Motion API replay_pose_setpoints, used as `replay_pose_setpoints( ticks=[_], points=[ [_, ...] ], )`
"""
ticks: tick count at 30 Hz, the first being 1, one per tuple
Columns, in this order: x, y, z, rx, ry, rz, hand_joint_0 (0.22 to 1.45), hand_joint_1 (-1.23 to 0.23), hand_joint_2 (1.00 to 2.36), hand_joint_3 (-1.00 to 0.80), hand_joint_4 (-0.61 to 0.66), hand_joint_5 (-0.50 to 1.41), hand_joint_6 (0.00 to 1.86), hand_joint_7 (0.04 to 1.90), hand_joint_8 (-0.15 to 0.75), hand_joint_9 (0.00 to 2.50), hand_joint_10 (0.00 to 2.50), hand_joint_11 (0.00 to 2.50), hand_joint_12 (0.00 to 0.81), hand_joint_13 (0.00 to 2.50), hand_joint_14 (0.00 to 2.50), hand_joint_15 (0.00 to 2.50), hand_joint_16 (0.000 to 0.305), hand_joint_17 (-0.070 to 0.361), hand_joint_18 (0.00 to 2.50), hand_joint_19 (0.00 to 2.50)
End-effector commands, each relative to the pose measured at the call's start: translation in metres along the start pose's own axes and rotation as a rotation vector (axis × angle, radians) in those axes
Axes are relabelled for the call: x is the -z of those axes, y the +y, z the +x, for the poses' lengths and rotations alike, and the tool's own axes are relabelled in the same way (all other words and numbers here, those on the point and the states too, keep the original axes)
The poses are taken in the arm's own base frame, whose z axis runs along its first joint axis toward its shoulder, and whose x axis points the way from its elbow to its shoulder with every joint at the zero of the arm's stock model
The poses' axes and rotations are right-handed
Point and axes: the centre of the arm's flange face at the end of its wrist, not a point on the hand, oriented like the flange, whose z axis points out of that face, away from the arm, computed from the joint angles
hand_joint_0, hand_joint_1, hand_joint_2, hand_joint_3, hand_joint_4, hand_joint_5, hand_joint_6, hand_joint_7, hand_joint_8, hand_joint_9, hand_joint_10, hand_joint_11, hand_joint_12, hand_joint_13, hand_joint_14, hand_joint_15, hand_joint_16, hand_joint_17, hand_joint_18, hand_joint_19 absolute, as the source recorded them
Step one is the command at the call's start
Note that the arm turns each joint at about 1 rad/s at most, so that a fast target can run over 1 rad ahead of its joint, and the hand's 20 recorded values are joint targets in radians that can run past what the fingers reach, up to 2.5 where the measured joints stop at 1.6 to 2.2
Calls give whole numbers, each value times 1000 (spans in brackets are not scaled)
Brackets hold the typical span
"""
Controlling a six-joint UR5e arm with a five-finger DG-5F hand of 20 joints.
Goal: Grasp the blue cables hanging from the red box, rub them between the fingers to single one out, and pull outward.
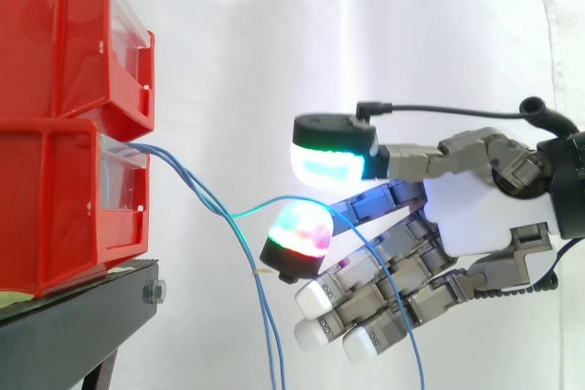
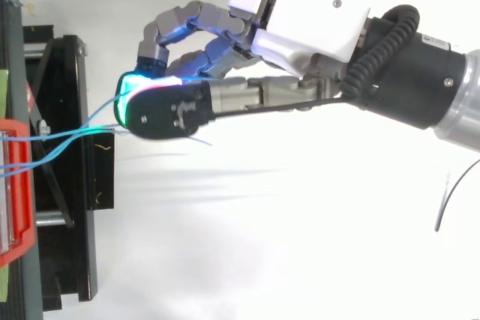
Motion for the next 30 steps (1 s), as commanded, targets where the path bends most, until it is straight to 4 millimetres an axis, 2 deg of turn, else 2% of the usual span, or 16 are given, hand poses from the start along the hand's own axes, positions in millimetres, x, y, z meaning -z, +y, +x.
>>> replay_pose_setpoints(
  ticks=[1, 3, 5, 8, 15, 18, 20, 22, 24, 30],
  points=[
    [-1, 8, 0, -8, 0, -13, 572, -327, 1000, -497, 191, -60, 726, 1067, 280, 933, 8, 213, 386, 702, 13, 386, 46, 104, 576, 462],
    [-3, 12, 0, -5, -1, -17, 588, -332, 1005, -448, 235, -34, 595, 1299, 278, 932, 6, 190, 383, 704, 13, 380, 46, 102, 572, 454],
    [-2, 18, -1, 9, -3, -13, 594, -413, 1010, -361, 261, -30, 562, 1358, 282, 933, 7, 200, 385, 707, 13, 377, 45, 102, 570, 454],
    [0, 19, -2, 22, -2, 2, 609, -564, 1016, -224, 241, -42, 584, 1297, 300, 939, 9, 285, 396, 715, 14, 390, 47, 105, 589, 443],
    [1, 17, 0, 28, 1, 11, 607, -635, 1013, -86, 251, -53, 626, 1179, 339, 962, 9, 333, 437, 731, 14, 388, 54, 122, 649, 401],
    [1, 17, -1, 29, -1, 11, 604, -654, 1012, -100, 269, -61, 636, 1154, 340, 944, 11, 328, 438, 725, 12, 395, 55, 123, 642, 408],
    [1, 19, 0, 28, 1, 8, 563, -698, 1015, -257, 222, -70, 643, 1171, 305, 917, 12, 344, 400, 690, 16, 402, 47, 106, 576, 451],
    [1, 22, 0, 28, 1, 2, 555, -671, 1010, -356, 218, -60, 650, 1162, 304, 936, 10, 341, 399, 694, 14, 397, 47, 106, 581, 451],
    [0, 23, -1, 39, -3, 1, 563, -600, 1009, -384, 205, -51, 642, 1176, 298, 959, 10, 329, 395, 707, 14, 399, 47, 105, 585, 453],
    [4, 35, -2, 103, -11, -17, 574, -522, 1009, -386, 189, -50, 650, 1173, 299, 979, 10, 338, 394, 710, 14, 396, 46, 103, 588, 451]
  ],
)
